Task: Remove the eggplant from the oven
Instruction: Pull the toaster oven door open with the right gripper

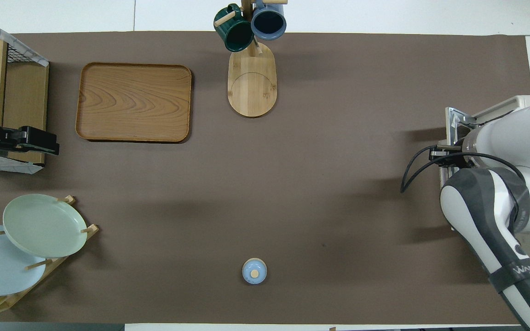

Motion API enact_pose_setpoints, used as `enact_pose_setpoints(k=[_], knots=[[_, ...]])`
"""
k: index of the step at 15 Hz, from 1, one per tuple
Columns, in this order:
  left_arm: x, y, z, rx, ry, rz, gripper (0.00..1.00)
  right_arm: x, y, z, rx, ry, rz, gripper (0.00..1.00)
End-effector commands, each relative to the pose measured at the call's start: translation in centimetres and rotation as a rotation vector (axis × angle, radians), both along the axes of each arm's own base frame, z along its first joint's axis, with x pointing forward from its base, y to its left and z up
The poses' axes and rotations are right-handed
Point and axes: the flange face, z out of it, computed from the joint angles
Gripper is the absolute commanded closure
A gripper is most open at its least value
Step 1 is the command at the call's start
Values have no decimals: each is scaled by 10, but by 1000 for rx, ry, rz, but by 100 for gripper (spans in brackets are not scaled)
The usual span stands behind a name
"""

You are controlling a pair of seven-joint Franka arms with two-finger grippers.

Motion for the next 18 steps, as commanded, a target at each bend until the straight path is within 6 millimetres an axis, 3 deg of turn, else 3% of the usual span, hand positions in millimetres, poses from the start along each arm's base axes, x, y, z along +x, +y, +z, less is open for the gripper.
enact_pose_setpoints(k=[1,5,9,11,12,15,17,18], knots=[[-5,3,6,-5,0,-1,0,17,-36,-50,-14,-2,-30,100],[-5,3,6,-5,0,-1,0,22,-22,-72,24,-1,-46,100],[-5,3,6,-5,0,-1,0,27,15,-65,63,11,-37,100],[-5,3,6,-5,0,-1,0,31,30,-45,65,33,-64,100],[-5,3,6,-5,0,-1,0,33,29,-31,65,37,-70,75],[-5,3,6,-5,0,-1,0,24,18,5,20,90,-60,58],[-5,3,6,-5,0,-1,0,13,5,21,-67,123,-22,31],[-5,3,6,-5,0,-1,0,9,2,21,-92,153,-15,31]])
